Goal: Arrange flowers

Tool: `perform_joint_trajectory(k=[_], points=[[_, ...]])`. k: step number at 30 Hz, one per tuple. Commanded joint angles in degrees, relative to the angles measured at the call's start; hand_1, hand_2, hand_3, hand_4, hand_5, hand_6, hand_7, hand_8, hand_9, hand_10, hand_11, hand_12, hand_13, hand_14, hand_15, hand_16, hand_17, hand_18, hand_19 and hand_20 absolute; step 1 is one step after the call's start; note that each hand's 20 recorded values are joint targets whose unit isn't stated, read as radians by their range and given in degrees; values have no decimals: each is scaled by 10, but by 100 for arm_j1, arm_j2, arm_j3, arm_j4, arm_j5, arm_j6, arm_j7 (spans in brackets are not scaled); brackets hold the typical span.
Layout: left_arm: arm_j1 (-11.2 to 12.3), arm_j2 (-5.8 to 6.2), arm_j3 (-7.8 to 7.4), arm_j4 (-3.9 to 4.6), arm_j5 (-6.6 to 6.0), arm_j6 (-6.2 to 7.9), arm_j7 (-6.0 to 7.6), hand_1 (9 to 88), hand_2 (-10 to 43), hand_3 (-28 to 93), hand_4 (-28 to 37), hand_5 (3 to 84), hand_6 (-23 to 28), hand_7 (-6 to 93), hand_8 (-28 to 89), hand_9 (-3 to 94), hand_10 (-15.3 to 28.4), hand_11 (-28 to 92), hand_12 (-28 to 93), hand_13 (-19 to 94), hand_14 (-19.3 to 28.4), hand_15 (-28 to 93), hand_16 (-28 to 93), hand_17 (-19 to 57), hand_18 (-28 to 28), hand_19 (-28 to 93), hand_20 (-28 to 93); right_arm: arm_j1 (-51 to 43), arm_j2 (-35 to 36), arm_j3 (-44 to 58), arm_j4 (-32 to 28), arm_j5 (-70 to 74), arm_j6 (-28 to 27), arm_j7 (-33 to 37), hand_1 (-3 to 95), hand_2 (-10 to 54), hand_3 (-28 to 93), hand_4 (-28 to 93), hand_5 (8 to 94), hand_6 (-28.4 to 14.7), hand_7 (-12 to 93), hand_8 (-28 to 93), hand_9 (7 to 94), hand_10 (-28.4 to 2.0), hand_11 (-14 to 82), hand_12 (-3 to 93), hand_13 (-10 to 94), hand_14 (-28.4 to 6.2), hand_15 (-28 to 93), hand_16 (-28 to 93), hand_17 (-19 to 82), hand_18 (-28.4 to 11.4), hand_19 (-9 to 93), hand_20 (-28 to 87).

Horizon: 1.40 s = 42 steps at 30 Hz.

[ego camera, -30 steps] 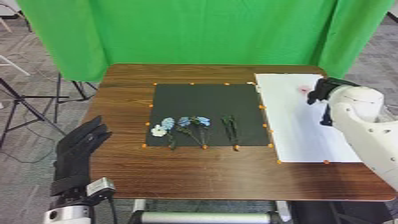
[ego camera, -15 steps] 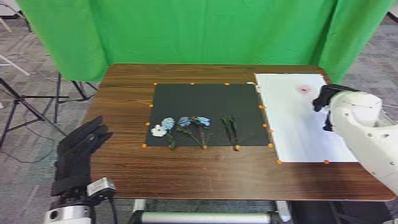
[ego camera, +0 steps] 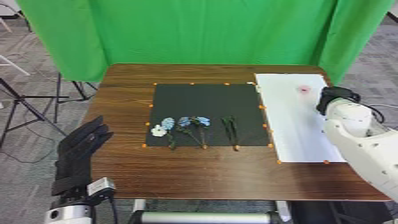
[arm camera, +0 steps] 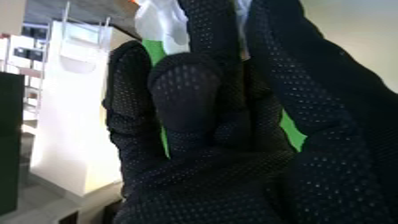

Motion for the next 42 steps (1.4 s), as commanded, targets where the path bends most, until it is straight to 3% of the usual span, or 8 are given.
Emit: perform_joint_trajectory(k=[1,17,27,42], points=[[51,-39,21,-10,23,-34,-35,272,30,828,-186,428,121,161,-107,346,201,399,74,250,272,672,-176,-92,212,592,41,-60,275,-229,-94,-213,524,-91,545,-85,759,-283,729,-8,385,-14,842,-64,170,356,764,-33,751,183,431,-178,932,108],[79,58,5,-33,-20,48,25,272,30,829,-187,428,121,161,-107,345,203,401,74,250,273,672,-177,-92,212,592,40,78,398,-312,-1082,-445,1138,-1022,548,-94,780,-283,748,-14,376,-15,852,-65,168,360,770,-32,747,197,438,-175,932,120],[90,86,-34,-53,-8,37,-14,272,30,828,-187,428,121,160,-107,346,202,400,73,250,271,672,-176,-92,213,593,40,-37,-228,-256,-1748,-766,764,-1951,548,-95,784,-283,750,-15,373,-10,854,-66,167,362,771,-32,746,200,439,-175,932,123],[53,91,-46,-38,-5,2,-47,271,30,828,-187,428,121,160,-107,346,202,401,73,250,273,672,-177,-92,213,592,40,-71,-1260,-588,-1720,-1111,549,-2348,548,-95,784,-283,751,-14,369,-8,854,-67,166,364,772,-32,745,202,439,-175,932,126]])
